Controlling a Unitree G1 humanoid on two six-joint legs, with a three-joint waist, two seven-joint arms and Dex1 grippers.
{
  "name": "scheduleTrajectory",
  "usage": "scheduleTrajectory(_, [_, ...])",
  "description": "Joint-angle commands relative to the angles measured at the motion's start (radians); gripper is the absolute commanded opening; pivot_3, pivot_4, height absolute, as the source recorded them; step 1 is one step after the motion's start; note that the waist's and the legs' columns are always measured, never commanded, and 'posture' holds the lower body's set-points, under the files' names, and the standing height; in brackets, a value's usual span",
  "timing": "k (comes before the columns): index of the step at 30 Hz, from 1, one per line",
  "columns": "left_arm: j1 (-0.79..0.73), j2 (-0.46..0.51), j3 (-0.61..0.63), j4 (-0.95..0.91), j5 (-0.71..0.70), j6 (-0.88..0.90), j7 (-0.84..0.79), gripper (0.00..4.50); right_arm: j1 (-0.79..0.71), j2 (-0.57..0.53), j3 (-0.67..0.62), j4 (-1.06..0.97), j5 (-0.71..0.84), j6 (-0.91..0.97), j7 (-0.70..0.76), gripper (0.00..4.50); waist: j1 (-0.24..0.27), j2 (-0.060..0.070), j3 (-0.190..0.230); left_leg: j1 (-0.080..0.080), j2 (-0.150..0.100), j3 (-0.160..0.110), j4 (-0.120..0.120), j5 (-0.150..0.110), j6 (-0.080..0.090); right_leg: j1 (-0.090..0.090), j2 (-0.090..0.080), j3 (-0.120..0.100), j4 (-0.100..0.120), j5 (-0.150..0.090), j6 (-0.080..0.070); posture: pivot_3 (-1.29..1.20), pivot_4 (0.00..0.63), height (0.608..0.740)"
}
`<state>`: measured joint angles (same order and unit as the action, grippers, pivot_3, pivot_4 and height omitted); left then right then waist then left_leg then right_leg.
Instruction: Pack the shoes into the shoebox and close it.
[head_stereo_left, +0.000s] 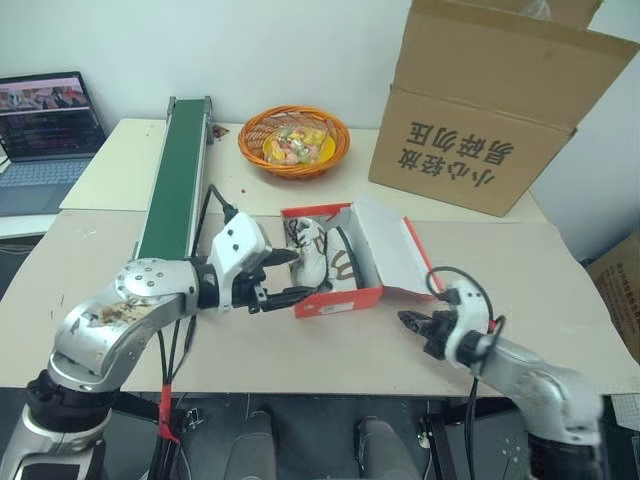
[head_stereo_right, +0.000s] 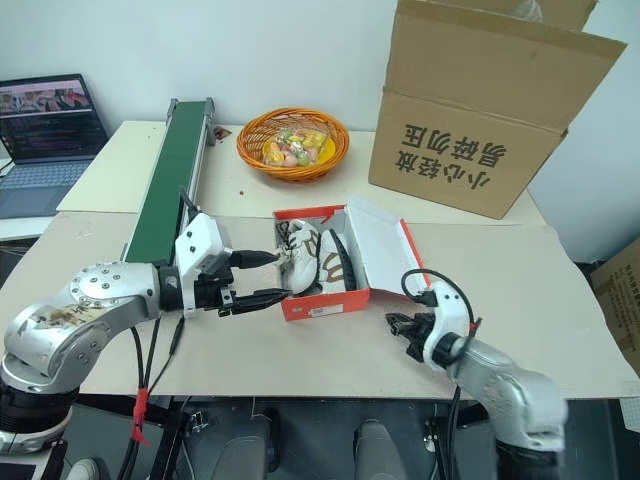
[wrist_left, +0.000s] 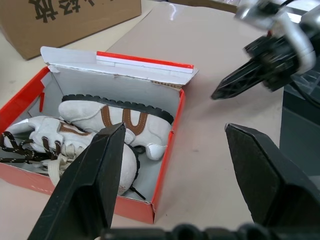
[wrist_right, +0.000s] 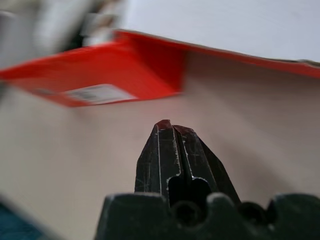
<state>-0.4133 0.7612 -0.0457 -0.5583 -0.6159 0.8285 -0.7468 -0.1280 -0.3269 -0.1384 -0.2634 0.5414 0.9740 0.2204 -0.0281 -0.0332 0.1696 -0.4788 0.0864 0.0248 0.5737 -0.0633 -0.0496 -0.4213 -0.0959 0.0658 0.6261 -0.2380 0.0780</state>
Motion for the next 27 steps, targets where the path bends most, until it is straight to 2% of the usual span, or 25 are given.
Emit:
scheduleTrajectory(1, [-0.023, 0.003, 0.021, -0.013, 0.011, -0.023, 0.001, 3.39, -0.080, 0.030, 0.027, 0.129, -0.129, -0.186, -0.051, 0.03, 0.001, 0.000, 0.000, -0.001, 0.000, 0.000, 0.000, 0.000, 0.000, 0.000, 0.000, 0.000, 0.000, 0.001, 0.000, 0.00, 0.150, 0.721])
scheduleTrajectory(4, [-0.030, 0.003, 0.030, -0.015, 0.011, -0.017, 0.006, 3.39, -0.120, 0.068, 0.021, 0.205, -0.168, -0.270, -0.070, 0.03, 0.009, 0.000, 0.000, -0.003, 0.000, 0.000, 0.000, 0.000, 0.000, 0.000, 0.001, 0.000, 0.002, 0.002, 0.000, 0.00, 0.150, 0.721])
scheduleTrajectory(8, [-0.032, 0.005, 0.038, -0.024, 0.007, -0.011, 0.009, 3.39, -0.127, 0.161, -0.047, 0.230, -0.111, -0.333, -0.069, 0.03, 0.010, 0.000, 0.000, -0.003, 0.000, 0.000, 0.000, 0.000, 0.000, 0.000, 0.002, 0.000, 0.004, 0.002, 0.002, 0.00, 0.150, 0.721])
scheduleTrajectory(11, [-0.030, 0.006, 0.039, -0.032, 0.003, -0.006, 0.012, 3.39, -0.116, 0.246, -0.116, 0.206, 0.013, -0.338, -0.021, 0.03, 0.010, 0.000, 0.000, -0.003, 0.000, 0.000, 0.000, 0.000, 0.000, 0.001, 0.002, 0.000, 0.004, 0.003, 0.003, 0.00, 0.150, 0.721])
scheduleTrajectory(15, [-0.047, 0.001, 0.027, -0.045, -0.004, 0.004, 0.016, 3.39, -0.094, 0.319, -0.142, 0.081, 0.239, -0.283, 0.100, 0.03, 0.010, 0.000, 0.000, -0.003, 0.001, 0.000, 0.000, 0.000, 0.000, 0.001, 0.002, 0.000, 0.004, 0.003, 0.002, 0.00, 0.150, 0.721])
scheduleTrajectory(21, [-0.057, -0.004, 0.022, -0.062, -0.019, 0.024, 0.024, 3.39, -0.084, 0.304, -0.140, -0.016, 0.429, -0.244, 0.208, 0.03, 0.010, 0.000, 0.000, -0.003, 0.001, 0.000, 0.000, 0.000, 0.000, 0.001, 0.002, 0.000, 0.004, 0.003, 0.001, 0.00, 0.150, 0.721])
scheduleTrajectory(27, [-0.055, -0.006, 0.028, -0.078, -0.031, 0.039, 0.038, 3.39, -0.102, 0.278, -0.125, -0.015, 0.471, -0.262, 0.215, 0.03, 0.011, 0.000, 0.000, -0.003, 0.001, 0.000, 0.000, 0.000, 0.000, 0.000, 0.002, 0.000, 0.004, 0.004, 0.001, 0.00, 0.150, 0.721])
